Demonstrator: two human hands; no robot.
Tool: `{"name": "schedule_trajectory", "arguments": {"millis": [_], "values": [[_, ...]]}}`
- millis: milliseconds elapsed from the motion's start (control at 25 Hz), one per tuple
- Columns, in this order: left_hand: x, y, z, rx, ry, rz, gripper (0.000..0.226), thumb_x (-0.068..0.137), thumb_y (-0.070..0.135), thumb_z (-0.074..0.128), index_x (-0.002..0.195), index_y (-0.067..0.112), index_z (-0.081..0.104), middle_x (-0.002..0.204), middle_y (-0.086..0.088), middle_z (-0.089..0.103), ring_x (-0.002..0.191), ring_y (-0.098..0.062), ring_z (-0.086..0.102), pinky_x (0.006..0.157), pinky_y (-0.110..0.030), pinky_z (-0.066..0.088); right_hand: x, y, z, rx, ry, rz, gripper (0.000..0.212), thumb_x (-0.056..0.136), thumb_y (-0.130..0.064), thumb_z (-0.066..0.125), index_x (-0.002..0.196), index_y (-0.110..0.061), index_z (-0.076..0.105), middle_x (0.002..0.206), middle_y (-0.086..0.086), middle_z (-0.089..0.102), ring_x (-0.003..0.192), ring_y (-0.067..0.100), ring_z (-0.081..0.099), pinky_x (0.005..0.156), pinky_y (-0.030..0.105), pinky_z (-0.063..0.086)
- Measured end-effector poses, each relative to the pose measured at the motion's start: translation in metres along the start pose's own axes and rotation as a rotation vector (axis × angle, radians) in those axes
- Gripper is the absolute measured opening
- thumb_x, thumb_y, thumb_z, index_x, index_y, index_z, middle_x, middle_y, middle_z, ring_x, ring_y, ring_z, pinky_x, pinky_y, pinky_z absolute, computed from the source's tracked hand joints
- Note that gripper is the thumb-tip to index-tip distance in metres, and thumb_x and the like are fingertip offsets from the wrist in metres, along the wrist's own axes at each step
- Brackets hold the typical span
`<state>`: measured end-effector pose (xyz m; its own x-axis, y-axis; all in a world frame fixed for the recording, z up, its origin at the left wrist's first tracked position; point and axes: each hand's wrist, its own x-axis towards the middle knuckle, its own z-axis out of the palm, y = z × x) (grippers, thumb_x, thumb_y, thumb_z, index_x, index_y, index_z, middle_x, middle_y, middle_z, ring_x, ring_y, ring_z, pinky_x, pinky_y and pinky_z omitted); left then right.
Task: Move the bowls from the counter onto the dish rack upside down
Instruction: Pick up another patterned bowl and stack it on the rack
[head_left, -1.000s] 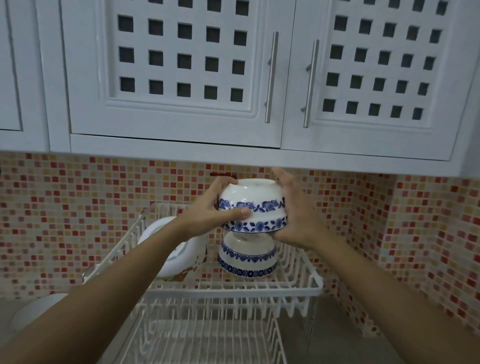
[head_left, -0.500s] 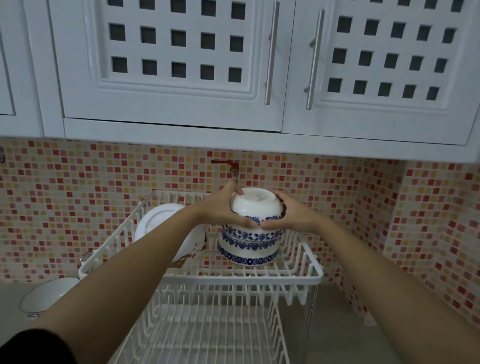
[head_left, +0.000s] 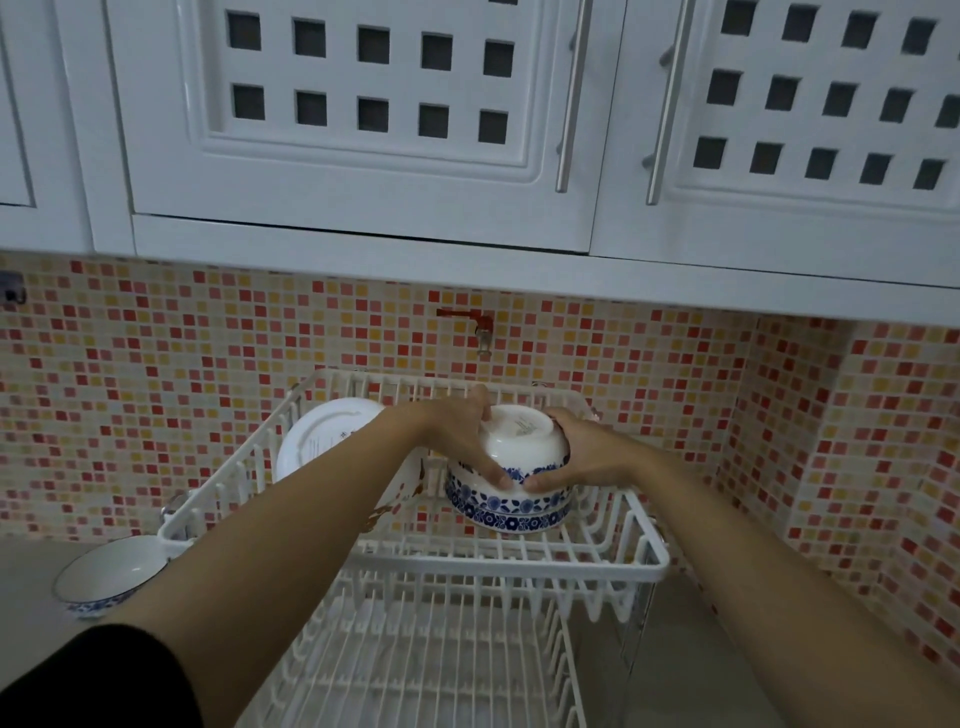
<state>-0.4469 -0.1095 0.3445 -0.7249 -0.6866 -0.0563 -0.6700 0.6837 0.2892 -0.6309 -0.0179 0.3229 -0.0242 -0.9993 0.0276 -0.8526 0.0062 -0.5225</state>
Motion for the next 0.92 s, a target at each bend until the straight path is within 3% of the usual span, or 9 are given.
{"name": "schedule_trajectory", "arguments": {"millis": [160,400,480,600,720,920], "values": [[0.000,0.001,0.001,0.029,-0.057,-0.058,0.101,0.058,0.058,0.079,0.134,0.023,0.022,0.142,-0.004,0.040,0.121,-0.029,0.048,0.101,-0.044,0.043,0.001,-0.002,0.002,-0.042,-0.041,0.019,0.095,0.067,-0.047,0.080,0.143,-0.030,0.025,0.125,-0.013,0.044,0.108,0.011,0.047,0.088,0.026,0.042],[-0.003,0.007,-0.001,0.087,-0.107,-0.103,0.110,0.061,0.058,0.077,0.143,0.028,0.010,0.148,-0.006,0.038,0.127,-0.033,0.046,0.104,-0.048,0.041,-0.006,-0.009,0.002,-0.109,-0.044,-0.009,0.091,0.068,-0.049,0.079,0.141,-0.027,0.030,0.139,-0.006,0.044,0.126,0.020,0.046,0.098,0.032,0.043],[-0.015,0.006,-0.008,0.096,-0.012,-0.024,0.100,0.076,0.053,0.067,0.149,0.026,0.004,0.154,-0.008,0.032,0.133,-0.030,0.043,0.110,-0.046,0.036,-0.016,-0.017,0.001,-0.218,0.010,-0.042,0.094,0.077,-0.052,0.069,0.149,-0.022,0.017,0.155,0.000,0.025,0.141,0.024,0.028,0.111,0.038,0.033],[-0.049,0.003,-0.025,0.091,0.292,0.103,0.067,0.097,0.042,0.040,0.150,0.015,0.011,0.154,-0.011,0.032,0.136,-0.027,0.040,0.112,-0.038,0.030,-0.037,-0.042,0.004,-0.331,0.285,-0.115,0.081,0.092,-0.058,0.037,0.152,-0.018,-0.001,0.161,-0.002,-0.004,0.148,0.015,0.002,0.119,0.037,0.009],[-0.083,-0.014,-0.032,-0.039,0.489,0.103,0.056,0.100,0.038,0.028,0.149,0.014,0.018,0.146,-0.013,0.044,0.134,-0.026,0.042,0.110,-0.038,0.031,-0.048,-0.079,0.019,-0.279,0.472,-0.187,0.070,0.097,-0.055,0.022,0.152,-0.019,0.000,0.161,-0.005,-0.005,0.148,0.011,0.000,0.118,0.036,0.006],[-0.135,-0.073,-0.028,-0.086,0.624,0.025,0.052,0.101,0.035,0.026,0.149,0.016,0.023,0.150,-0.011,0.040,0.137,-0.026,0.038,0.111,-0.035,0.029,-0.040,-0.154,0.080,-0.187,0.414,-0.327,0.064,0.100,-0.047,0.024,0.152,-0.017,0.003,0.161,-0.004,-0.002,0.148,0.010,0.000,0.117,0.030,0.006]]}}
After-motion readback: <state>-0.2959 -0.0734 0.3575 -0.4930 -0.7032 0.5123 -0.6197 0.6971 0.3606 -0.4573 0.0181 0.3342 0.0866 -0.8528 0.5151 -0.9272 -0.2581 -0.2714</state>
